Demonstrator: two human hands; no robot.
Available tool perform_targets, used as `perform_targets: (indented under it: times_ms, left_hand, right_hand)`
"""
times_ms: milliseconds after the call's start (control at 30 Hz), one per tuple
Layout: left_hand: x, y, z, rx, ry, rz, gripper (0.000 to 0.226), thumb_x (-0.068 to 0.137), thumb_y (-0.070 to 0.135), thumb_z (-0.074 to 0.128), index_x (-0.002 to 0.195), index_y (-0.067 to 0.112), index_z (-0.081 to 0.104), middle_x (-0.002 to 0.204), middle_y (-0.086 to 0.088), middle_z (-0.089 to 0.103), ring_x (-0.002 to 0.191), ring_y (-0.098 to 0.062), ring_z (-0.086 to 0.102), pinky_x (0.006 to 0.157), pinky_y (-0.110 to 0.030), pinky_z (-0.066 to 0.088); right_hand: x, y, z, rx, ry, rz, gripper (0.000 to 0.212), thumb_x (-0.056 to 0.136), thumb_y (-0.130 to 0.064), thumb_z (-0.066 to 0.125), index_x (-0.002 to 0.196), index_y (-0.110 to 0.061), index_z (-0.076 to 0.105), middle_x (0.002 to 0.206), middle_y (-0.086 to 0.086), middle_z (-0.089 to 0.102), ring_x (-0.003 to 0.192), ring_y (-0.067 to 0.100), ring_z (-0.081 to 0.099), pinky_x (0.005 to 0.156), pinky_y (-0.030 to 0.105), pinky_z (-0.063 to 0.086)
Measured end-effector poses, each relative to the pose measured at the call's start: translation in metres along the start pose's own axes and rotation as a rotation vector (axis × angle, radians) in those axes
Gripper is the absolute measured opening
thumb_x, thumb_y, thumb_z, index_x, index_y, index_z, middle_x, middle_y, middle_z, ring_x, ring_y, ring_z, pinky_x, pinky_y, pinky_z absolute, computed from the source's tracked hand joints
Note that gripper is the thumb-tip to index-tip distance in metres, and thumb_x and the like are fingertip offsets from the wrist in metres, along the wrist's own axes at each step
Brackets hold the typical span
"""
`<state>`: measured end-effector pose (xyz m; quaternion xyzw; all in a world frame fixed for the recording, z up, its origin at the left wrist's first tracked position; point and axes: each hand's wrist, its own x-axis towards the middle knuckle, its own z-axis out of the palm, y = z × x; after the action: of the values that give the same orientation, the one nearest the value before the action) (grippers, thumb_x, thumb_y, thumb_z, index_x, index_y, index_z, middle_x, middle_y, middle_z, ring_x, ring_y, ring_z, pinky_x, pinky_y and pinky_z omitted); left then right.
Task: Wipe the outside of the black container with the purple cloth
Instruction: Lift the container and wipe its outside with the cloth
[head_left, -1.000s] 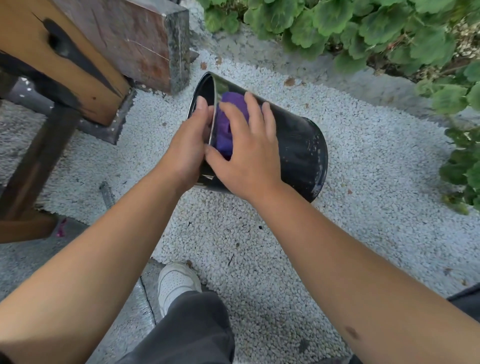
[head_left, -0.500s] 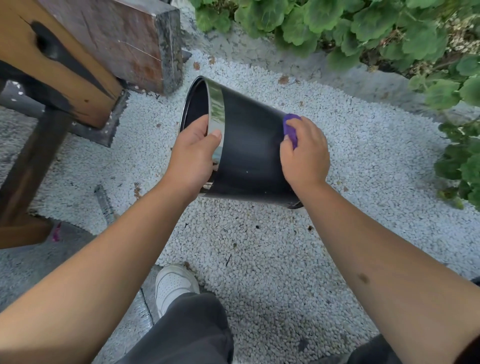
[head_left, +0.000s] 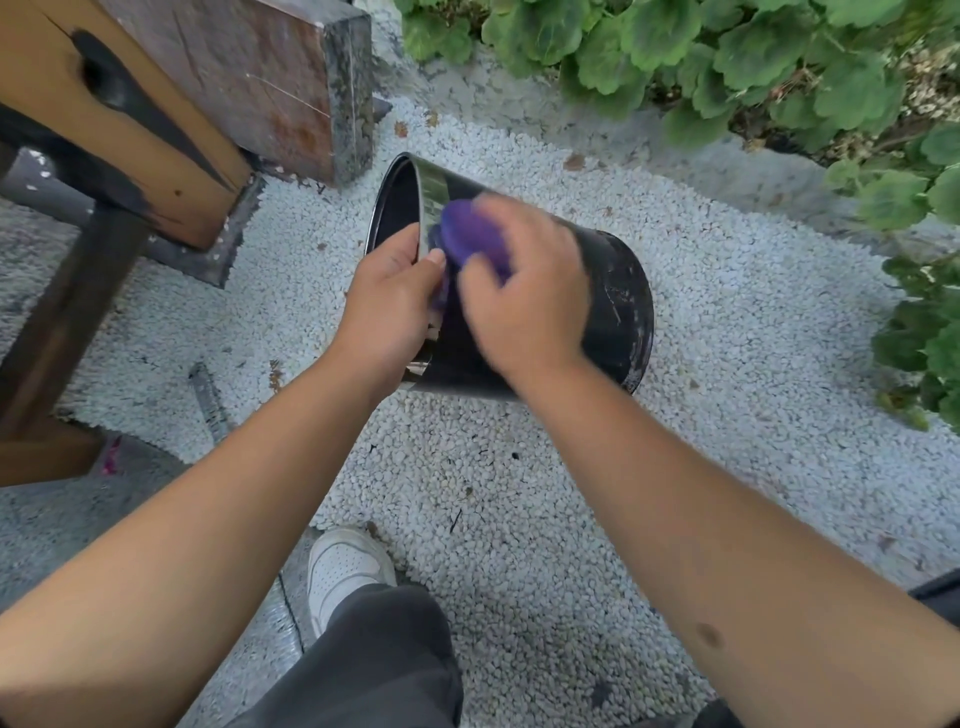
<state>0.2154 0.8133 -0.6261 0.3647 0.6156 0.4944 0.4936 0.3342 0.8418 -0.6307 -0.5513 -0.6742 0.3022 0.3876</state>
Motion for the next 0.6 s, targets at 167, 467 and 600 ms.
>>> perform_targets:
  times_ms: [167,467,600]
  left_hand:
    - [-0.003,0.0,-0.006,-0.004,-0.015,0.003,0.033,0.1,-0.002,0.037,0.121,0.001,0.063,0.106,-0.015,0.069,0.093,-0.023,0.065,0.082,-0.035,0.053]
    - [-0.002,-0.002,-0.01,0.055,0.023,0.008,0.04,0.098,0.005,0.039,0.104,0.025,0.073,0.104,0.005,0.077,0.097,-0.009,0.07,0.077,-0.016,0.052]
    - [-0.001,-0.001,-0.007,0.021,0.004,0.022,0.038,0.098,0.004,0.04,0.107,0.023,0.073,0.105,0.005,0.077,0.099,-0.009,0.07,0.077,-0.016,0.052]
  right_hand:
    - [-0.007,0.021,0.014,-0.158,-0.087,-0.116,0.033,0.089,-0.033,0.058,0.111,-0.009,0.059,0.128,0.01,0.06,0.133,0.031,0.045,0.114,0.048,0.029]
    - [0.018,0.096,-0.02,-0.16,-0.005,0.19,0.045,0.081,-0.019,0.055,0.126,-0.023,0.059,0.117,-0.002,0.066,0.102,0.02,0.059,0.087,0.028,0.043]
    - [0.027,0.113,-0.04,-0.167,-0.024,0.262,0.043,0.079,-0.014,0.055,0.118,-0.026,0.065,0.105,-0.006,0.068,0.096,0.018,0.062,0.083,0.025,0.045]
